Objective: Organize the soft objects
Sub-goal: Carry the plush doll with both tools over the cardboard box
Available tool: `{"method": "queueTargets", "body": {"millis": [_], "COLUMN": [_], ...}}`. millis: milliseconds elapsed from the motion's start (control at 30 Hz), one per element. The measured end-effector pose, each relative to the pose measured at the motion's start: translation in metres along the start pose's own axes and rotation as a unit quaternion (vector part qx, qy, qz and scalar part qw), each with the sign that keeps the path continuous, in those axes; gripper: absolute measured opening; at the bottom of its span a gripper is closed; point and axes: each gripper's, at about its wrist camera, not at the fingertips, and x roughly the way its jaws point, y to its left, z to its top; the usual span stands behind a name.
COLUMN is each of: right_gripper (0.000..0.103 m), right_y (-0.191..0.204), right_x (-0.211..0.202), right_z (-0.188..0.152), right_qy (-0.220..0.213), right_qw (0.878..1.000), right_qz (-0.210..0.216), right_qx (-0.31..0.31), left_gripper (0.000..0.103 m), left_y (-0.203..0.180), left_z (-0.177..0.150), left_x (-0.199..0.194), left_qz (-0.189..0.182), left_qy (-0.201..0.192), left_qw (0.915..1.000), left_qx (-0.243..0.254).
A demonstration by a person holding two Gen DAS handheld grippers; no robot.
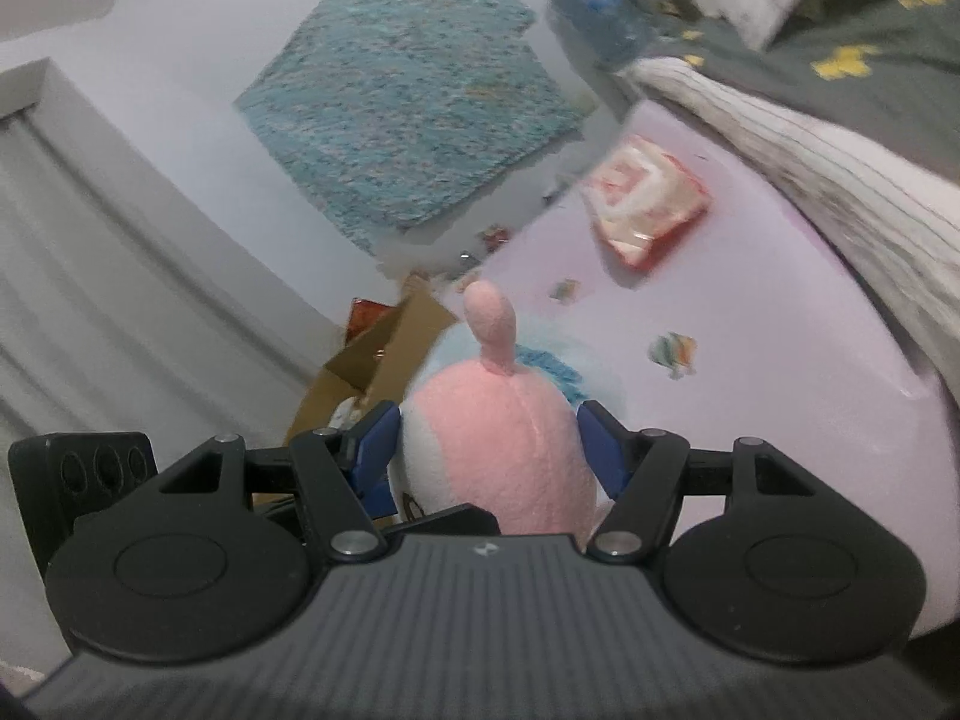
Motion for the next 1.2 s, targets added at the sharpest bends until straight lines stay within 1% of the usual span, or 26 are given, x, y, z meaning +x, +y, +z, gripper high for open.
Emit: {"method": "queueTargets", "body": {"millis": [67,133,300,433,533,633,700,833,933,1000,1100,1167,1200], "right_gripper": [0.065,0.065,0.065,0.065,0.065,0.065,0.065,0.065,0.065,0.066,0.067,0.067,0.067], "right_y": [0.019,0.037,0.088,0.135,0.172,0.204,0.219,0.240,0.244,0.249,0.255,0.258,0.257], "right_x": [0.004,0.011,0.043,0.082,0.118,0.156,0.177,0.216,0.240,0.252,0.272,0.282,0.289], "right_z": [0.001,0.001,0.003,0.005,0.007,0.007,0.004,-0.005,-0.015,-0.022,-0.035,-0.043,-0.046], "right_qy": [0.001,0.004,0.034,0.072,0.112,0.161,0.192,0.250,0.288,0.312,0.356,0.390,0.398], "right_qw": [1.000,0.999,0.993,0.983,0.972,0.961,0.956,0.942,0.932,0.925,0.906,0.888,0.883], "right_qz": [0.015,0.035,0.091,0.138,0.170,0.184,0.178,0.154,0.140,0.129,0.111,0.093,0.082], "right_qx": [-0.019,-0.037,-0.073,-0.101,-0.117,-0.129,-0.134,-0.164,-0.168,-0.174,-0.199,-0.223,-0.235], "left_gripper": [0.094,0.094,0.094,0.094,0.094,0.094,0.094,0.094,0.094,0.094,0.094,0.094,0.094], "left_y": [0.007,0.013,0.039,0.069,0.097,0.130,0.155,0.199,0.224,0.239,0.254,0.260,0.263], "left_z": [0.001,0.002,0.002,0.004,0.008,0.009,0.004,-0.008,-0.020,-0.030,-0.042,-0.051,-0.054], "left_x": [-0.018,-0.036,-0.084,-0.125,-0.151,-0.169,-0.178,-0.175,-0.171,-0.173,-0.168,-0.166,-0.166], "left_qz": [0.010,0.029,0.087,0.141,0.172,0.183,0.176,0.161,0.161,0.155,0.144,0.142,0.139], "left_qy": [-0.022,-0.043,-0.090,-0.120,-0.130,-0.131,-0.124,-0.106,-0.091,-0.077,-0.044,-0.022,-0.015], "left_qw": [0.9997,0.9986,0.9916,0.9811,0.9735,0.9678,0.9659,0.9612,0.9570,0.9559,0.9542,0.9533,0.9538], "left_qx": [-0.008,-0.013,-0.034,-0.056,-0.076,-0.112,-0.143,-0.197,-0.224,-0.238,-0.258,-0.265,-0.266]}}
